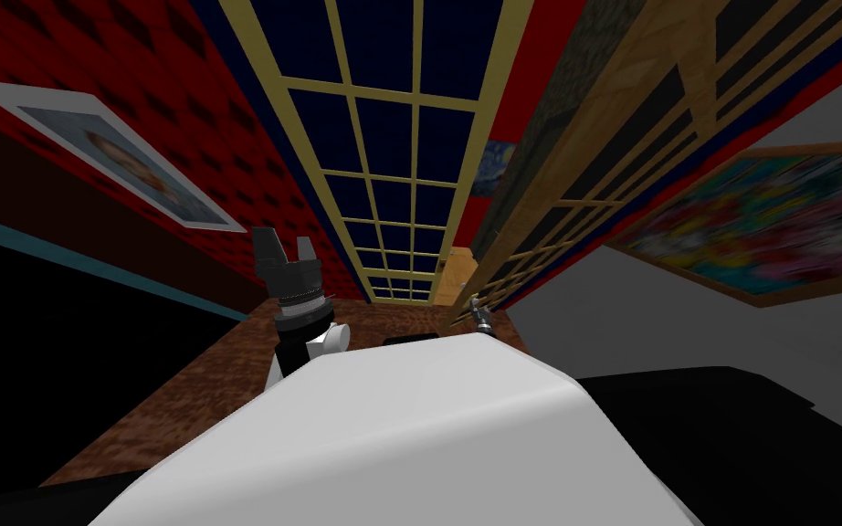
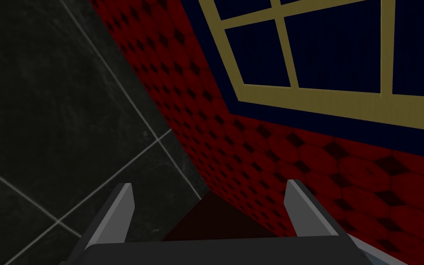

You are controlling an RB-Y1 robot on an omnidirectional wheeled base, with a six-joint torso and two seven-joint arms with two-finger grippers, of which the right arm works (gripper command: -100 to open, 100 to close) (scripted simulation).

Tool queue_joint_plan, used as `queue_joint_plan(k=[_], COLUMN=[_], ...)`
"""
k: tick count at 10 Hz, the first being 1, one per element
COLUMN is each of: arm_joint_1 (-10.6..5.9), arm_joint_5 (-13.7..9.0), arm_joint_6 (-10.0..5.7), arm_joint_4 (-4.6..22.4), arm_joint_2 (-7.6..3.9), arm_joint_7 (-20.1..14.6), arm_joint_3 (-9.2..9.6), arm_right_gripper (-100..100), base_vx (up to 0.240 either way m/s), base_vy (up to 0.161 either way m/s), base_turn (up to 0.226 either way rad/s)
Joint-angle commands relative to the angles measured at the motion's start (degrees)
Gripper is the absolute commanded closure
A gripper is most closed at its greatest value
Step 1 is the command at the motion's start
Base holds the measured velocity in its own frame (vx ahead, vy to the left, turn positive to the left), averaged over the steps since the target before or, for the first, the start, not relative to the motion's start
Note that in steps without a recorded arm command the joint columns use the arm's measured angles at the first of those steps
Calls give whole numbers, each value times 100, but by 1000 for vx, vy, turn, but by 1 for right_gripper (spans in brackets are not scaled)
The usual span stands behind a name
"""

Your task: Pull the door open

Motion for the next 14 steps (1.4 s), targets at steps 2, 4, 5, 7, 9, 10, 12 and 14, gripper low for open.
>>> queue_joint_plan(k=[2, 4, 5, 7, 9, 10, 12, 14], arm_joint_1=[205, 205, 205, 205, 205, 157, 171, 194], arm_joint_5=[-16, -16, -16, -16, -16, -77, -136, -232], arm_joint_6=[238, 242, 242, 242, 242, 62, 58, 50], arm_joint_4=[-122, -122, -122, -122, -122, -167, -183, -208], arm_joint_2=[9, 9, 9, 9, 9, 26, 18, 3], arm_joint_7=[-121, -121, -121, -121, -121, -340, -539, -849], arm_joint_3=[-16, -16, -16, -16, -16, 45, 72, 116], arm_right_gripper=[100, 100, 100, 100, 100, 100, 100, 100], base_vx=[-42, -9, 0, 6, 0, -26, -38, -33], base_vy=[-5, -1, 0, 1, 0, -4, -23, -44], base_turn=[-29, 0, 0, 0, 0, 142, 109, 127])
